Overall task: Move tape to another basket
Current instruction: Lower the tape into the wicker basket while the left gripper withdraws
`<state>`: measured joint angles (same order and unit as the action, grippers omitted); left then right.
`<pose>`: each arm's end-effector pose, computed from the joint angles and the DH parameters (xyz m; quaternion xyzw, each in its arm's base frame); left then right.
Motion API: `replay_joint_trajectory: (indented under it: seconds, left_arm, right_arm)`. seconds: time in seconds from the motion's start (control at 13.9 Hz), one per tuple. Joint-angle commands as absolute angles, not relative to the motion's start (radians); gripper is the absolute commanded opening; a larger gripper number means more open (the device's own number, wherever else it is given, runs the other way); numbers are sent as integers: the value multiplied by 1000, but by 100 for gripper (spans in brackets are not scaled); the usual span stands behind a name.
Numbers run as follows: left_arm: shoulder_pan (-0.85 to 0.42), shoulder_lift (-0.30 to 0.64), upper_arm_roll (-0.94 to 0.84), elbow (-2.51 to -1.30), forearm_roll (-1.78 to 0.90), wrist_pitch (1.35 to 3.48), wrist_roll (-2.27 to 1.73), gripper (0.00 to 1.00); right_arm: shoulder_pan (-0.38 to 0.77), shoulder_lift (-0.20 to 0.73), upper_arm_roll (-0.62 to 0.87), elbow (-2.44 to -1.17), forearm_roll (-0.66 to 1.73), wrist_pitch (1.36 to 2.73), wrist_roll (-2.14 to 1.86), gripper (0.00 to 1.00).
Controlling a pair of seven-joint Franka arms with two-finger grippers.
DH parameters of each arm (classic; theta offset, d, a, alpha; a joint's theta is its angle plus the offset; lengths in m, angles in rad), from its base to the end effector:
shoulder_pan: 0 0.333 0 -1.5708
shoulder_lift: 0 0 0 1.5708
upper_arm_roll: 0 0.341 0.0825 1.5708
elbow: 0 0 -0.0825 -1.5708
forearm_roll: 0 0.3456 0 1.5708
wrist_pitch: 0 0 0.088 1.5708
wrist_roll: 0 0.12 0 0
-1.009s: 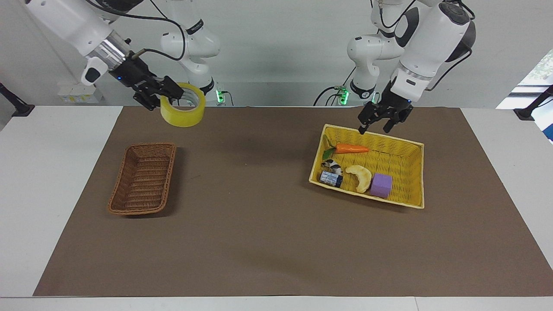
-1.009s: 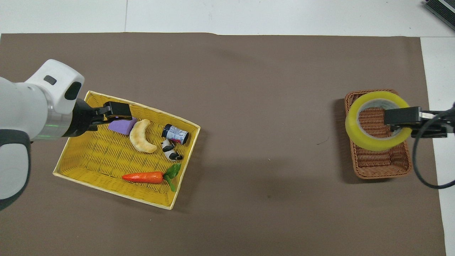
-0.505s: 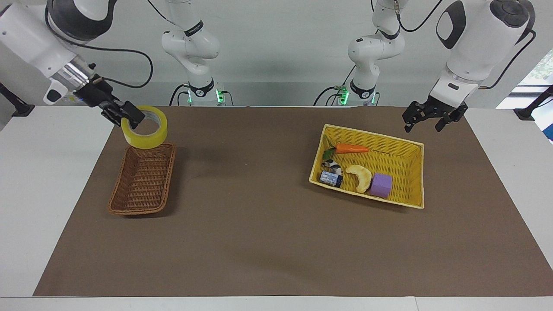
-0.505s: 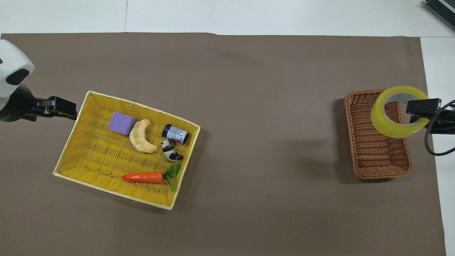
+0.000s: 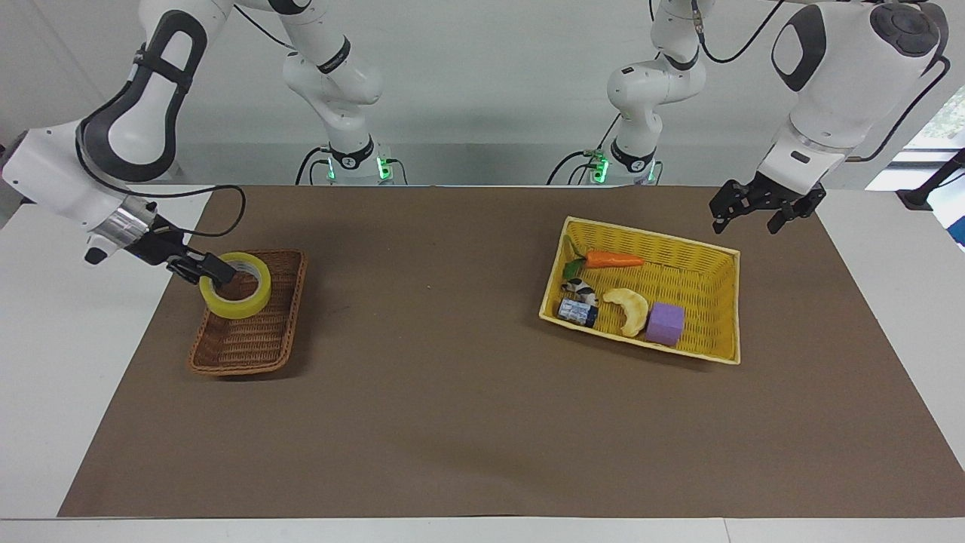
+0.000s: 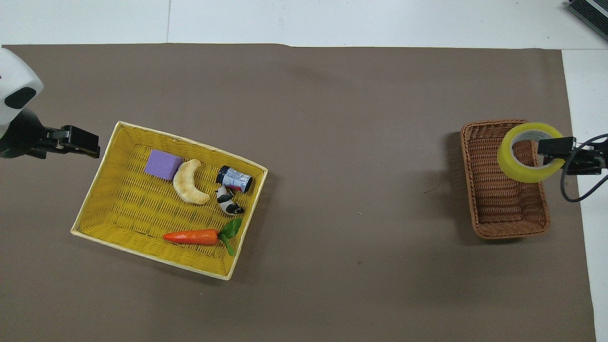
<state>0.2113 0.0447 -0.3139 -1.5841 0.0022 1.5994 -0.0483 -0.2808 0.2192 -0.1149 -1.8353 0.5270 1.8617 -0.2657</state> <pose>0.5289 -0.0502 0.6109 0.9995 -0.0271 -0.0140 0.0048 0.5429 -0.1734 0.4360 -0.9557 0.1605 0.0120 0.2464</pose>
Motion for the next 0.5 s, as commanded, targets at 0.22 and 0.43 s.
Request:
replay_joint_trajectory:
  seconds: [0.22, 0.43]
  left_arm:
    - [244, 61, -327, -1557, 15, 1591, -29, 100]
    - [160, 60, -254, -1557, 14, 1595, -40, 100]
  right_arm:
    - [-301, 258, -107, -1899, 540, 1916, -391, 0]
    - [-305, 267, -107, -1914, 540, 1924, -407, 0]
